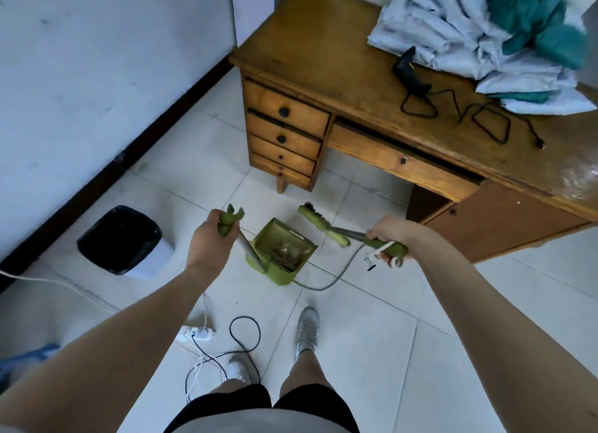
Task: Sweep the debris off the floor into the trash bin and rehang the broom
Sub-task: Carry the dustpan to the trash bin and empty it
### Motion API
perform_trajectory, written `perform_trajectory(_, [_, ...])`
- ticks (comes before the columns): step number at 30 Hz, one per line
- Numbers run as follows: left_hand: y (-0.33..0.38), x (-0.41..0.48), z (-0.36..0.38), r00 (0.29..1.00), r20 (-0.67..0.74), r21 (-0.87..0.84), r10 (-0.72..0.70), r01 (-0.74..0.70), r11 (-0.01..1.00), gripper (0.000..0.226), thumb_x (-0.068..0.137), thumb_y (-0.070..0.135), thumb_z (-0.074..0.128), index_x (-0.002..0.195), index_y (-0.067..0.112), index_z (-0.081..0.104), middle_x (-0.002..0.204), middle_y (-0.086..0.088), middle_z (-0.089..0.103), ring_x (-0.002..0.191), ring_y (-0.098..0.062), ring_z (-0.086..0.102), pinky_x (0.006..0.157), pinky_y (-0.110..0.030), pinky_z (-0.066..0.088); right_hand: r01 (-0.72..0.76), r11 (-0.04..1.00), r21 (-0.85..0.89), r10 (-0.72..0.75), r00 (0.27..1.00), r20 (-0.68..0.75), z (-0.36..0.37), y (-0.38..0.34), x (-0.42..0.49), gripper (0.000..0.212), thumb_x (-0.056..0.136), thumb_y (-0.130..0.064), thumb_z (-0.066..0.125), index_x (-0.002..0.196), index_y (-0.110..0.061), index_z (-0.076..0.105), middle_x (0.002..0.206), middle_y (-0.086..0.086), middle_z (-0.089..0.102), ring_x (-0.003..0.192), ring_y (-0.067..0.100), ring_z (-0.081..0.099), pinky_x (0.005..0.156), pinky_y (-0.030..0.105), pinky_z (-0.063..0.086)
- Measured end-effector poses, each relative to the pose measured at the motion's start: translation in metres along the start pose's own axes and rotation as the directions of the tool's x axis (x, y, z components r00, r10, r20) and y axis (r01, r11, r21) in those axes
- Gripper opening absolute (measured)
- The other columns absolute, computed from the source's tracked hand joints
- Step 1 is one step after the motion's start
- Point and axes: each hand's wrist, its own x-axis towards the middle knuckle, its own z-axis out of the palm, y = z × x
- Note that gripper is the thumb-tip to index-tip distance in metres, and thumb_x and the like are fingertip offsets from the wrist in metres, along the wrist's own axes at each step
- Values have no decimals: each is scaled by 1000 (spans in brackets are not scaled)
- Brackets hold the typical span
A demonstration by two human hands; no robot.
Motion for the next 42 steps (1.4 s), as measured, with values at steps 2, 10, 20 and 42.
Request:
perform_trajectory(2, [-6,-4,-26,999,-30,-37,-10,9,999,17,88,39,61,84,32,45,66,6,57,50,-7,51,40,-20,37,30,999,-23,-30,999,20,16,-29,-6,27,97,-7,37,74,-1,50,66,22,58,38,20,45,39,18,33])
perform_trajectory(10, [-31,-20,-137,973,-215,-109,-80,58,992,20,75,53,67,84,41,54,71,13,63,64,2,59,47,-15,44,140,990,-30,-136,983,120,44,-146,-39,27,99,-9,37,77,-4,51,58,13,57,35,14,47,36,13,30])
perform_trajectory(20, [-16,-42,-242,869,-479,-33,-124,123,992,22,71,58,63,85,45,52,73,20,64,64,4,59,51,-20,43,313,948,-60,-295,934,202,87,-258,-73,28,100,-15,40,77,-5,52,63,12,55,26,13,47,34,14,35])
perform_trajectory(42, [-14,-49,-250,691,-696,235,-197,478,846,23,87,36,60,94,25,42,83,1,59,70,-29,58,54,-36,46,466,875,-133,-335,780,529,131,-385,-39,28,99,-11,36,77,-1,51,51,11,51,25,11,44,31,10,29])
